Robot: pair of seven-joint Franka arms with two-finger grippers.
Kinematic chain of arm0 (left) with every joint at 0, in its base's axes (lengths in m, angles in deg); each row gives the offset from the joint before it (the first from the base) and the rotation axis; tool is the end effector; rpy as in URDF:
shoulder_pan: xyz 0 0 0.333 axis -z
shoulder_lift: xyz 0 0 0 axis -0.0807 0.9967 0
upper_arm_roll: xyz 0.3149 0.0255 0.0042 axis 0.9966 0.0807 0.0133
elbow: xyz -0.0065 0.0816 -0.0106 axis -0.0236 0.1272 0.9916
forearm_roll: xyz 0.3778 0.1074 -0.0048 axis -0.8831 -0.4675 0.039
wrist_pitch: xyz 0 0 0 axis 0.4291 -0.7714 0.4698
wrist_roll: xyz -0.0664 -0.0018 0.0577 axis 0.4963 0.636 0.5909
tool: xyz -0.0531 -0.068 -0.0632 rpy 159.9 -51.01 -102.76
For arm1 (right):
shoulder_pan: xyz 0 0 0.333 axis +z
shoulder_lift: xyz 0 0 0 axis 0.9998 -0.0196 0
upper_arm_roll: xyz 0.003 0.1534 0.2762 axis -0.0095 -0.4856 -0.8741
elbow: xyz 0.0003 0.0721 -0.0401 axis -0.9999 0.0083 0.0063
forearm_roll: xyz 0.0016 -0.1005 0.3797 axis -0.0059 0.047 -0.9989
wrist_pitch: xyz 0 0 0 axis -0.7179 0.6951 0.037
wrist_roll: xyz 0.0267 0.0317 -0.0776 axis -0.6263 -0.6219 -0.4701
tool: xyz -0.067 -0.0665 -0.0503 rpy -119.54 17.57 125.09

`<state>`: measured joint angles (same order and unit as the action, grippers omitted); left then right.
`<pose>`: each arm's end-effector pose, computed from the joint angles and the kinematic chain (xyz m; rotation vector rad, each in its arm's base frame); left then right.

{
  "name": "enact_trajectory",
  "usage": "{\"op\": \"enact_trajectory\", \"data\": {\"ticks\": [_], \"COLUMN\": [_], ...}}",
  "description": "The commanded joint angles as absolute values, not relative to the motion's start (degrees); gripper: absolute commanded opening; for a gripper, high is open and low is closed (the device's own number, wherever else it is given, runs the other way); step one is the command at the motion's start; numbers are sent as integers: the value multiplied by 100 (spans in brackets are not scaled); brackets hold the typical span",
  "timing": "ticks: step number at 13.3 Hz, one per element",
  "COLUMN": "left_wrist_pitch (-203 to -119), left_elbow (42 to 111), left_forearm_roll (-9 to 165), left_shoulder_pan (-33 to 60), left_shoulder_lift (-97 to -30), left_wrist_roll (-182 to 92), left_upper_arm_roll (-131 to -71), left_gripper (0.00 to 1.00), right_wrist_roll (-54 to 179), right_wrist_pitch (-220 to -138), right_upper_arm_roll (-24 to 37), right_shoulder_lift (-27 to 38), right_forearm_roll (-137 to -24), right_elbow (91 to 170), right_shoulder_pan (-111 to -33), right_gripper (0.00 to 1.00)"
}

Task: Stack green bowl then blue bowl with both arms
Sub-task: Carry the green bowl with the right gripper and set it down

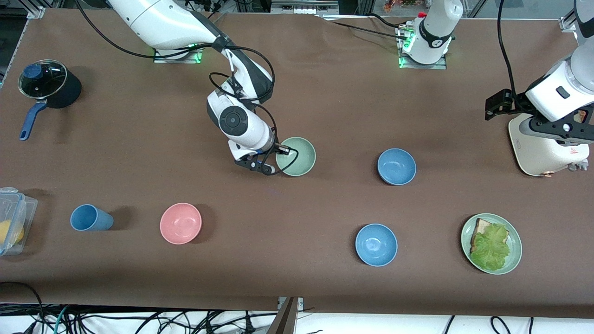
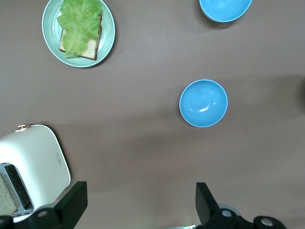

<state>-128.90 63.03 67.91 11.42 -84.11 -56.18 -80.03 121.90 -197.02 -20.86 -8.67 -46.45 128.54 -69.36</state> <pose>0.5689 -0.0408 0.5948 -3.1025 0.2493 0.1977 0.5301 0.4262 0.2396 -2.8955 0.4956 0.2664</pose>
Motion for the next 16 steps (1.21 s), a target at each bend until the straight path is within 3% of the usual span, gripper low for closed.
{"op": "enact_trajectory", "data": {"ticks": [1,9,11,12,14,16], "left_wrist_pitch": [-12752,-12752,-12752,-12743,-12743,-12743], "left_elbow": [6101,6101,6101,6101,6101,6101], "left_forearm_roll": [6737,6737,6737,6737,6737,6737], "left_shoulder_pan": [1148,1148,1157,1157,1157,1157], "left_shoulder_lift": [-8326,-8326,-8326,-8326,-8326,-8326], "left_wrist_roll": [-5714,-5714,-5714,-5714,-5714,-5705], "left_upper_arm_roll": [-7988,-7997,-8015,-8015,-8015,-8006], "left_gripper": [100,100,100,100,100,100], "right_wrist_roll": [12306,12297,12306,12297,12271,12244], "right_wrist_pitch": [-19872,-20084,-20075,-20066,-20057,-19813], "right_upper_arm_roll": [-2018,-1947,-1895,-1894,-1886,-1868], "right_shoulder_lift": [-1058,-1216,-1208,-1208,-1173,-1085], "right_forearm_roll": [-4600,-4591,-4600,-4600,-4591,-4556], "right_elbow": [12693,12685,12685,12685,12676,12527], "right_shoulder_pan": [-6805,-6708,-6699,-6708,-6708,-6743], "right_gripper": [0,3,57,72,99,99]}}
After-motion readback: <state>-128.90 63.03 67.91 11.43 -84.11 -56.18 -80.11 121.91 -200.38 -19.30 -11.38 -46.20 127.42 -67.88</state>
